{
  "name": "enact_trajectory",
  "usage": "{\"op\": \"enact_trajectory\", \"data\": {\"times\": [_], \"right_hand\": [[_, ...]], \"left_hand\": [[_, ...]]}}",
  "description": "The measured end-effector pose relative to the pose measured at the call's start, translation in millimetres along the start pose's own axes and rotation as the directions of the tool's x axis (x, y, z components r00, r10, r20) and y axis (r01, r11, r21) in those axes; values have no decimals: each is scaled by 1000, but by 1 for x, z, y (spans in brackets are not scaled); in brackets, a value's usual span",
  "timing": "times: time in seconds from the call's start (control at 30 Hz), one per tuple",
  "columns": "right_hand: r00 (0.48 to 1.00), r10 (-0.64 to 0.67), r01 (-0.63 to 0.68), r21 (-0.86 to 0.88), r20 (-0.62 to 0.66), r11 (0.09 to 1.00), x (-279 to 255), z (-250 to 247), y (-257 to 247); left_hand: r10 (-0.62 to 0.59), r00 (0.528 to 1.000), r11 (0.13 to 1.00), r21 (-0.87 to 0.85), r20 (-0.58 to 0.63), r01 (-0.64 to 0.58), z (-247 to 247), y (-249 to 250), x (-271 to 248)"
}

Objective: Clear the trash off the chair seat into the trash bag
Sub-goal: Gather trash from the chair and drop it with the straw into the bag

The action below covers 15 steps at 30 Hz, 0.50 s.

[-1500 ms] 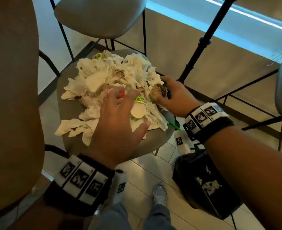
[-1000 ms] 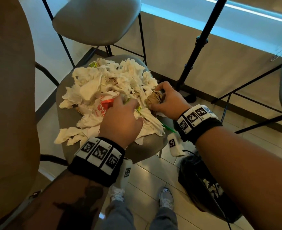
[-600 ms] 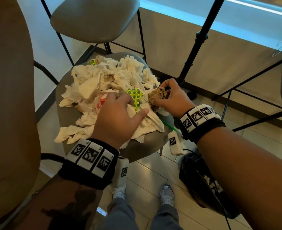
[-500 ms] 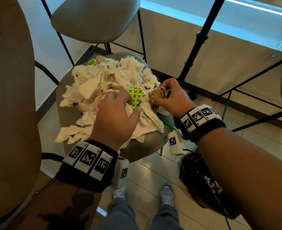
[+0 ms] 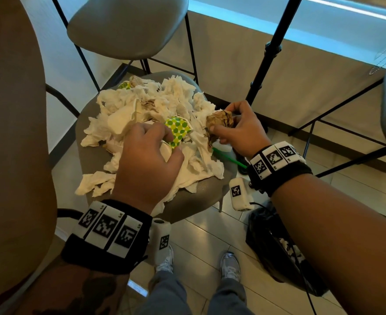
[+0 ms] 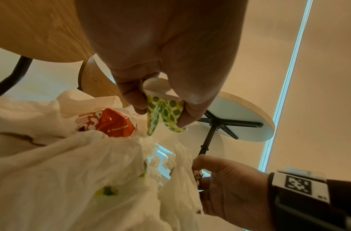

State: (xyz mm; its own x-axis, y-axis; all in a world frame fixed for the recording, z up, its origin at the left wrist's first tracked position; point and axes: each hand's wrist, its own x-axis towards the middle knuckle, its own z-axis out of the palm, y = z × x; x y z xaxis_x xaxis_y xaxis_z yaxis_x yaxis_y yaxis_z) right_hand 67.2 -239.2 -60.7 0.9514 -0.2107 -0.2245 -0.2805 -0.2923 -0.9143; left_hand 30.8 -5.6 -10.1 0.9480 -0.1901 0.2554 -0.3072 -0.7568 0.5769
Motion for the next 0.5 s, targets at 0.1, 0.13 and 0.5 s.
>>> {"op": "enact_trajectory", "data": {"times": [0.1, 0.13, 0.5], "right_hand": [[1000, 12, -14, 137, 15, 990, -3, -1, -8], [1000, 16, -20, 183, 19, 983, -4, -1, -10], [998, 20, -31, 163, 66, 986, -14, 1, -7]], "left_hand": [[19, 1000, 999, -26, -21, -19, -3, 1, -2], [22, 999, 999, -26, -26, -23, -4, 1, -2], [4, 1000, 1000, -16, -27, -4, -7, -4, -8]]}}
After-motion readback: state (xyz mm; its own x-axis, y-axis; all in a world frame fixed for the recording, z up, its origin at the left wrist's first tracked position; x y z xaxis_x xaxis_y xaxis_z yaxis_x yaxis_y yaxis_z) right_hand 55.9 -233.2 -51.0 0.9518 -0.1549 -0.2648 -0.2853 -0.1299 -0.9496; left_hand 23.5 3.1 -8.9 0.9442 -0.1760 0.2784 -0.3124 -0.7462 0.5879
